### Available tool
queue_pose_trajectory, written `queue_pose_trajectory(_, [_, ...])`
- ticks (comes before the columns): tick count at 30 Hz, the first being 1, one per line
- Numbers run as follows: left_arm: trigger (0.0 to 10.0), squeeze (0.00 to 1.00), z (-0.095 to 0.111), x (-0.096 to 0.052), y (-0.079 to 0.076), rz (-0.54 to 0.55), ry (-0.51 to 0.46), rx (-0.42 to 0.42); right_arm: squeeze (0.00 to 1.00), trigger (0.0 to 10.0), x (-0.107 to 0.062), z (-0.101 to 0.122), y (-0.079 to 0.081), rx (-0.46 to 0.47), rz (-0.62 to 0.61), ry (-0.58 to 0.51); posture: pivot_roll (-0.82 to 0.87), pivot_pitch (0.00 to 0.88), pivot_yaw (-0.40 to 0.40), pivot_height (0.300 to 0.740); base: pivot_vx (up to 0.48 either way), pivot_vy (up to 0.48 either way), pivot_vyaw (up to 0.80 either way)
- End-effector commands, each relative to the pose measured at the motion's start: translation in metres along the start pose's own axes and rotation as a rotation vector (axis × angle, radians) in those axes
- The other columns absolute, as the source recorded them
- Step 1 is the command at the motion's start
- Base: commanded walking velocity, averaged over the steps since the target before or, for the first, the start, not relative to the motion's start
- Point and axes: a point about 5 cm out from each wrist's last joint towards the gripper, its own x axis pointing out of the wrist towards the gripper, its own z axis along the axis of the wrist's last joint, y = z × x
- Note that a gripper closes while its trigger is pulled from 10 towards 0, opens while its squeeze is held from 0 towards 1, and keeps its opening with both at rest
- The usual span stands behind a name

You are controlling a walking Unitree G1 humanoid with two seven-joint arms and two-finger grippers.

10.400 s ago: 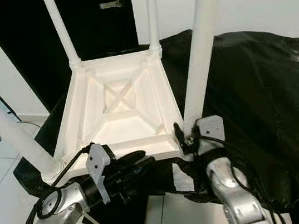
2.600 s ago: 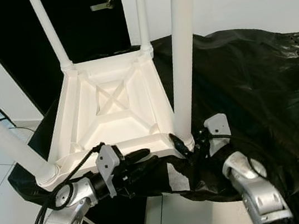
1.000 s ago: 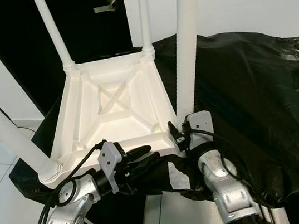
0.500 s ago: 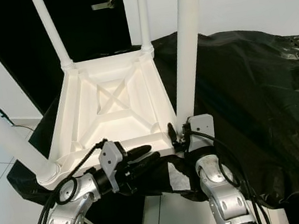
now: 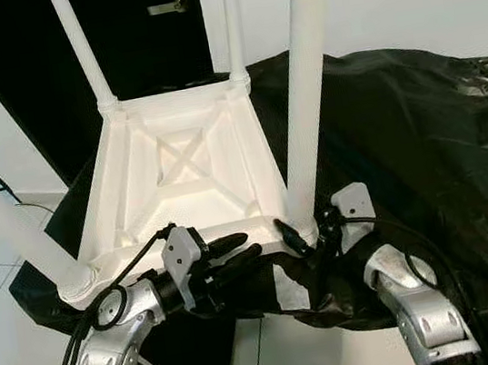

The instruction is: Building children table

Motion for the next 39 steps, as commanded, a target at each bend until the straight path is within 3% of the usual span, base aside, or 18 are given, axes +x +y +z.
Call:
queue_pose_trajectory(1, [10.0, 0.00, -0.003, -0.003, 0.005, 0.067, 0.015, 0.003, 0.00, 10.0, 0.003, 0.000, -0.009, -0.030, 0.048, 0.017, -0.05, 0.000, -0.002, 0.740, 0.000, 0.000, 0.00])
queue_pose_trajectory(3, [10.0, 0.00, -0.003, -0.003, 0.005, 0.071, 0.015, 0.005, 0.00, 10.0, 0.012, 0.001, -0.020, -0.079, 0.111, 0.047, -0.05, 0.000, -0.002, 0.740, 0.000, 0.000, 0.00])
queue_pose_trajectory(8, [10.0, 0.00, -0.002, -0.003, 0.006, 0.074, 0.015, 0.008, 0.00, 10.0, 0.021, 0.002, -0.026, -0.125, 0.173, 0.065, -0.04, 0.000, -0.001, 0.740, 0.000, 0.000, 0.00])
queue_pose_trajectory(9, [10.0, 0.00, -0.002, -0.004, 0.007, 0.076, 0.015, 0.009, 0.00, 8.4, 0.025, 0.002, -0.027, -0.136, 0.193, 0.070, -0.04, 0.000, -0.005, 0.740, 0.000, 0.000, 0.00])
queue_pose_trajectory(10, [10.0, 0.00, -0.001, -0.005, 0.007, 0.079, 0.015, 0.011, 0.00, 0.0, 0.028, 0.003, -0.027, -0.140, 0.225, 0.069, -0.03, 0.000, -0.006, 0.740, 0.000, 0.000, 0.00])
queue_pose_trajectory(18, [10.0, 0.00, -0.001, -0.009, 0.008, 0.089, 0.020, 0.013, 0.00, 0.0, 0.025, 0.002, -0.023, -0.108, 0.252, 0.061, -0.03, 0.000, -0.008, 0.740, 0.000, 0.000, 0.00])
queue_pose_trajectory(24, [10.0, 0.00, -0.001, -0.009, 0.007, 0.095, 0.021, 0.005, 0.00, 0.0, 0.017, -0.003, -0.026, -0.059, 0.167, 0.063, -0.03, 0.000, -0.001, 0.740, 0.000, 0.000, 0.00])
queue_pose_trajectory(27, [10.0, 0.00, -0.003, -0.008, 0.006, 0.084, 0.027, 0.005, 0.00, 0.0, 0.018, -0.006, -0.021, -0.068, -0.001, 0.066, -0.05, 0.000, 0.008, 0.740, 0.000, 0.000, 0.00])
queue_pose_trajectory(32, [10.0, 0.00, -0.002, -0.007, 0.007, 0.083, 0.023, 0.004, 0.00, 0.0, 0.022, -0.011, -0.009, -0.038, -0.145, 0.064, -0.05, 0.000, 0.013, 0.740, 0.000, 0.000, 0.00])
queue_pose_trajectory(35, [10.0, 0.00, -0.001, -0.008, 0.007, 0.079, 0.024, 0.006, 0.00, 0.0, 0.025, -0.019, 0.003, 0.030, -0.320, 0.098, -0.05, 0.000, 0.013, 0.740, 0.000, 0.000, 0.00])
queue_pose_trajectory(39, [10.0, 0.00, -0.002, -0.008, 0.007, 0.079, 0.026, 0.006, 0.00, 0.0, 0.026, -0.020, 0.008, 0.053, -0.360, 0.104, -0.05, 0.000, 0.013, 0.740, 0.000, 0.000, 0.00])
